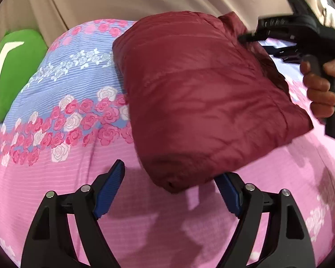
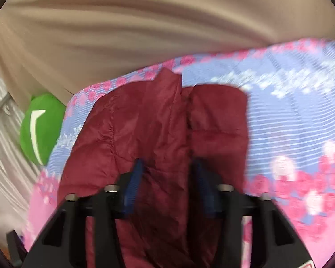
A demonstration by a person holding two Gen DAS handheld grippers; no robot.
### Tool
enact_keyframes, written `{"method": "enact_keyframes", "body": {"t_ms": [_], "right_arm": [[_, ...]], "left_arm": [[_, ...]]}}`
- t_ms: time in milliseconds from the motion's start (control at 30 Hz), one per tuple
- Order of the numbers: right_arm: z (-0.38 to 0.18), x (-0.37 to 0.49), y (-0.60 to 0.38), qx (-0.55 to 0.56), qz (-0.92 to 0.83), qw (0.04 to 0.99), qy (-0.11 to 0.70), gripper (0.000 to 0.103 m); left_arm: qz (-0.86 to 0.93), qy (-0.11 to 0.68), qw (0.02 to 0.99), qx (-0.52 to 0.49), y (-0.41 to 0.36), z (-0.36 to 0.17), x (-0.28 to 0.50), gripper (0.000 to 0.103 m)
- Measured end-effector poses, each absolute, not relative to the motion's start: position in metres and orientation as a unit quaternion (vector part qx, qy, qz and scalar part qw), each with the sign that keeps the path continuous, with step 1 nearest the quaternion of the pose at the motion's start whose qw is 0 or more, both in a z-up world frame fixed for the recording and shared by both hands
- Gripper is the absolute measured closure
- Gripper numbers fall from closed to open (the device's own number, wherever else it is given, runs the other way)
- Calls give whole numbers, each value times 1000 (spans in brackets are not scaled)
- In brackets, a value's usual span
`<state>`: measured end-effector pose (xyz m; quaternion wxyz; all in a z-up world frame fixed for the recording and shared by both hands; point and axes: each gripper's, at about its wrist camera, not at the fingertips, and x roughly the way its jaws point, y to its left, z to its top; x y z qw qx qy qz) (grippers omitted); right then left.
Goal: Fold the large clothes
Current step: 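Lower the bundle onto the bedspread and open both grippers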
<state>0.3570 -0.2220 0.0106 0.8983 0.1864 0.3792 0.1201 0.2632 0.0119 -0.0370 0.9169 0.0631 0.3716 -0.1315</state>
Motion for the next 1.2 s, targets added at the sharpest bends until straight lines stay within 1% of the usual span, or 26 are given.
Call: {"method": "enact_keyframes", "body": {"t_ms": [33,67,100,167,200,300,367,467,533,567,700,800,867,900,967,1100,1200], "right_arm": [[11,360,-219,193,132,895,379,97],[18,356,-220,198,130,903,359,98],[27,346,-225,204,128,913,329,99],[31,336,-239,224,110,919,306,100],[24,337,-245,232,95,917,311,100],[-27,354,-248,219,64,898,377,100],[-36,356,-246,217,63,893,389,101],[-26,355,-245,220,64,890,394,98],[-10,345,-250,232,60,893,381,88],[-1,335,-253,233,57,897,371,85],[38,280,-250,187,58,924,328,85],[50,243,-220,124,86,932,328,85],[45,235,-203,95,98,930,341,89],[37,229,-192,74,105,927,353,93],[20,226,-178,47,98,922,371,95],[-11,241,-183,15,41,917,396,102],[-30,255,-197,26,28,908,417,103]], "left_arm": [[-126,371,918,61,13,-36,266,30],[-119,369,920,59,15,-34,269,35],[-116,370,920,58,16,-34,270,35],[-125,380,915,41,20,-35,278,37],[-126,388,912,38,19,-37,281,38],[-116,398,909,48,11,-49,291,39],[-109,396,910,56,7,-52,294,39],[-105,396,911,53,10,-51,295,39],[-108,394,911,56,16,-48,287,39],[-110,393,911,61,17,-45,281,38],[-126,369,919,65,33,-20,245,38],[-138,331,933,36,37,16,227,34],[-143,319,937,21,32,30,227,32],[-138,319,938,16,26,35,232,32],[-133,325,936,13,15,33,243,32],[-108,362,925,37,-12,-3,274,31],[-105,375,921,25,-15,-23,286,29]]}}
